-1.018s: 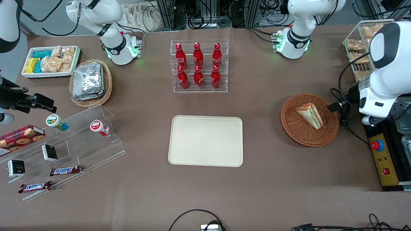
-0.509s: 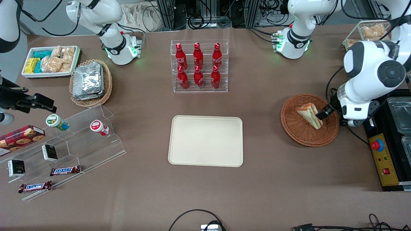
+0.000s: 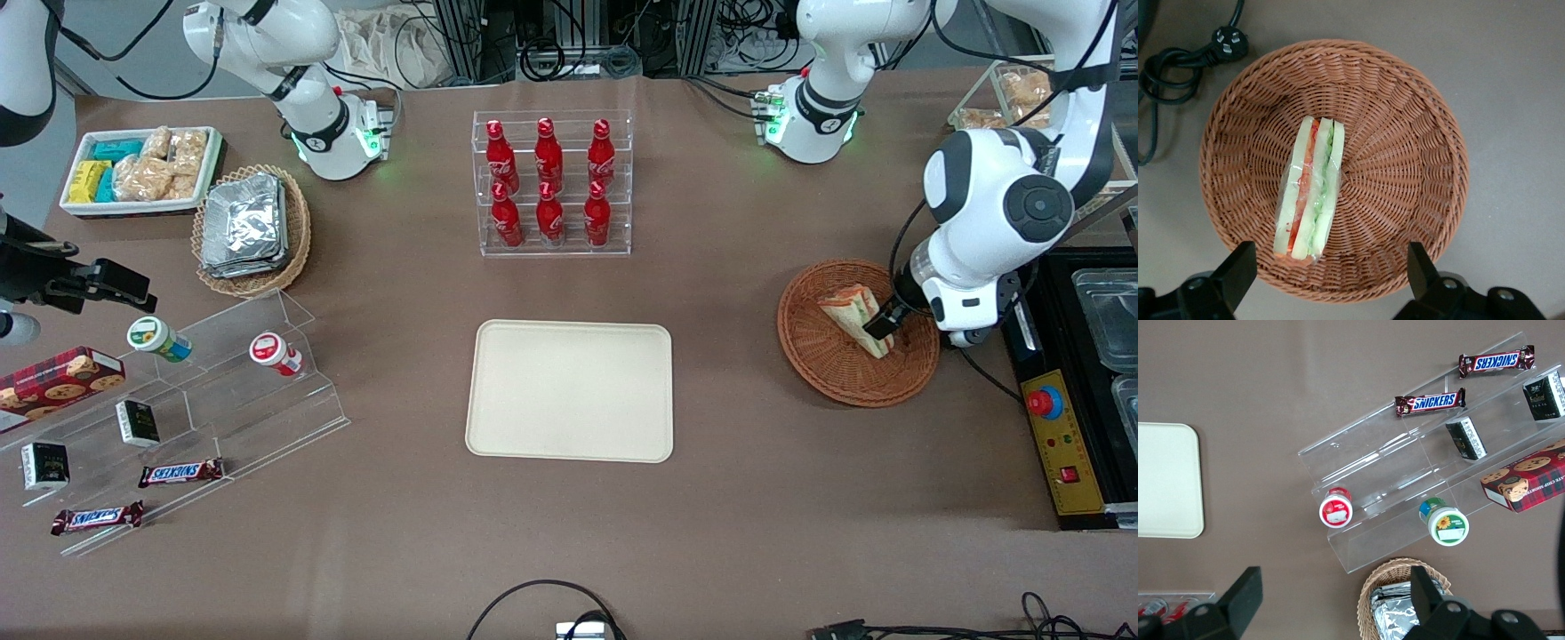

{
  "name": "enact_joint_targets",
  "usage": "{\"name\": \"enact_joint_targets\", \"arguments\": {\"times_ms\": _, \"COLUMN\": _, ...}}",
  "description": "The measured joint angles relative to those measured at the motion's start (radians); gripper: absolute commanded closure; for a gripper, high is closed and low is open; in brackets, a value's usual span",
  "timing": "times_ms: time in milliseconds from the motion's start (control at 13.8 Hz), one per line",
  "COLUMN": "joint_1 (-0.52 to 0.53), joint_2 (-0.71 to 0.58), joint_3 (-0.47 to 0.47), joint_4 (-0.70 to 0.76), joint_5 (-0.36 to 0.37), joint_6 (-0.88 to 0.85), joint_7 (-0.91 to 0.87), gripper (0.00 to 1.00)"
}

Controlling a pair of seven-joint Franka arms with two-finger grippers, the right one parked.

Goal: Place sandwich from basket to tray
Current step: 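Lower the open left gripper around the sandwich and close it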

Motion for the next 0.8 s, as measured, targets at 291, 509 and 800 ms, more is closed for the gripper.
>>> {"name": "enact_joint_targets", "arguments": {"times_ms": 291, "joint_1": 0.0, "joint_2": 0.0, "joint_3": 0.0, "joint_4": -0.106, "joint_5": 0.002, "joint_6": 0.12, "joint_7": -0.009, "gripper": 0.0}}
{"name": "enact_joint_targets", "arguments": {"times_ms": 509, "joint_1": 0.0, "joint_2": 0.007, "joint_3": 0.0, "joint_4": -0.135, "joint_5": 0.034, "joint_6": 0.133, "joint_7": -0.011, "gripper": 0.0}}
{"name": "enact_joint_targets", "arguments": {"times_ms": 800, "joint_1": 0.0, "joint_2": 0.02, "joint_3": 0.0, "joint_4": -0.142, "joint_5": 0.038, "joint_6": 0.147, "joint_7": -0.011, "gripper": 0.0}}
